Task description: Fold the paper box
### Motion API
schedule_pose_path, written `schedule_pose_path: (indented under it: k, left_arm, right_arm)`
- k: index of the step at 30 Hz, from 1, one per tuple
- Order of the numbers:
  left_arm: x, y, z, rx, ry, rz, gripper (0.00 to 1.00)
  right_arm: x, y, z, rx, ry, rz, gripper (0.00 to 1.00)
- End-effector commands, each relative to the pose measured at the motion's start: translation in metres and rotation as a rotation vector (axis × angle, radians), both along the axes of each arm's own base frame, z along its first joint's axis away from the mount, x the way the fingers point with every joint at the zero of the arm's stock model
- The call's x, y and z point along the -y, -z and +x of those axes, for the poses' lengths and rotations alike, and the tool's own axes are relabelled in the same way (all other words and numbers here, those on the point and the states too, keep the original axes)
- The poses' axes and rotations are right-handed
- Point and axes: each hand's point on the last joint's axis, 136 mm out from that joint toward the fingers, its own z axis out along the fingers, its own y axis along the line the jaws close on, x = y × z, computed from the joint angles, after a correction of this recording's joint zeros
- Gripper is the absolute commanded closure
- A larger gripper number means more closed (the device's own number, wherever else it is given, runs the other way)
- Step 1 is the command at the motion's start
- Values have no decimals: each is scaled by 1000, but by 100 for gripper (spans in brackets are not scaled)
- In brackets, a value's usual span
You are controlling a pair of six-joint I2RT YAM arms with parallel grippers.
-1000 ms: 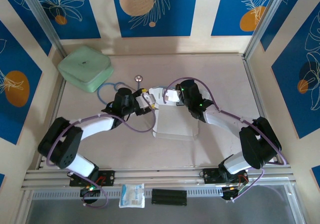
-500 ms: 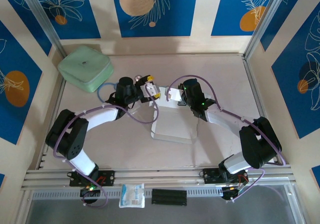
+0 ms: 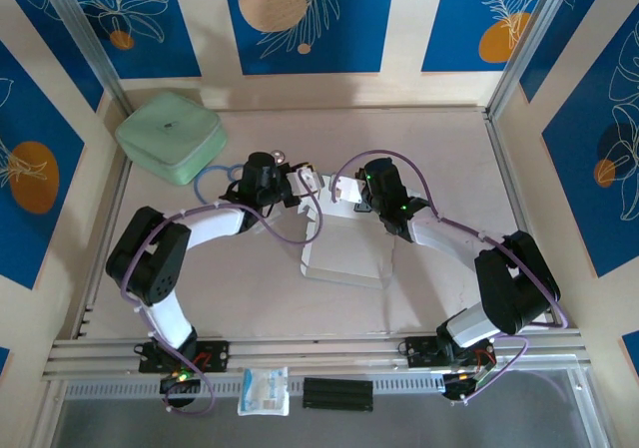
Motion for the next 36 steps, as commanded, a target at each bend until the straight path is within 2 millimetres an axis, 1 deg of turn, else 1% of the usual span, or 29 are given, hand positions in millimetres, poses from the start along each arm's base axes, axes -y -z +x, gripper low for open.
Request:
schedule_pose_path:
  k: [1,5,8,11,12,14,15,16,17,19,21,23,25,28,29,31,32,36]
  left_arm:
    - [6,-7,5,18,31,-4,76]
    - [11,-3,5,1,46,15,86]
    - [10,2,6,1,38,34,91]
    - [8,2,8,21,22,34,96]
    - [8,1,8,34,16,33,97]
    - [8,-2,10,64,3,27,99]
    - [9,-2,9,78,2,26,99]
    - [9,-2,9,96,-1,30,100]
    - [11,-1,9,111,-3,36,100]
    - [14,5,8,135,-6,62,100]
    - [16,10,8,155,-12,84,100]
    - [17,12,7,170,-17,85,100]
    - [18,12,6,180,-18,80,100]
    - [20,14,6,191,-19,83,100]
    - [20,16,6,193,-19,86,100]
    - [21,16,6,204,-19,88,100]
    - [21,16,6,208,-19,89,100]
    - [24,13,3,218,-16,83,100]
  right_arm:
    - [-8,-6,1,0,-16,38,97]
    - [-9,-7,0,-9,-10,67,96]
    - [-8,-12,1,-28,28,129,92]
    - [-7,-22,-2,-90,113,266,82]
    - [-7,-28,-5,-130,149,340,80]
    - [-8,-41,-18,-250,210,514,76]
    - [-4,-51,-22,-297,265,616,74]
    - [0,-63,-26,-356,337,737,69]
    - [5,-71,-28,-407,400,829,67]
    - [19,-86,-41,-525,569,1024,63]
    - [36,-93,-53,-618,785,1207,63]
    - [47,-93,-68,-727,963,1363,63]
    - [60,-87,-81,-778,1168,1522,64]
    - [64,-80,-92,-916,1354,1745,63]
    - [59,-75,-93,-972,1387,1816,63]
    - [45,-67,-89,-1089,1404,1947,63]
    - [42,-63,-86,-1107,1419,1976,63]
    - [38,-51,-66,-1079,1491,2007,60]
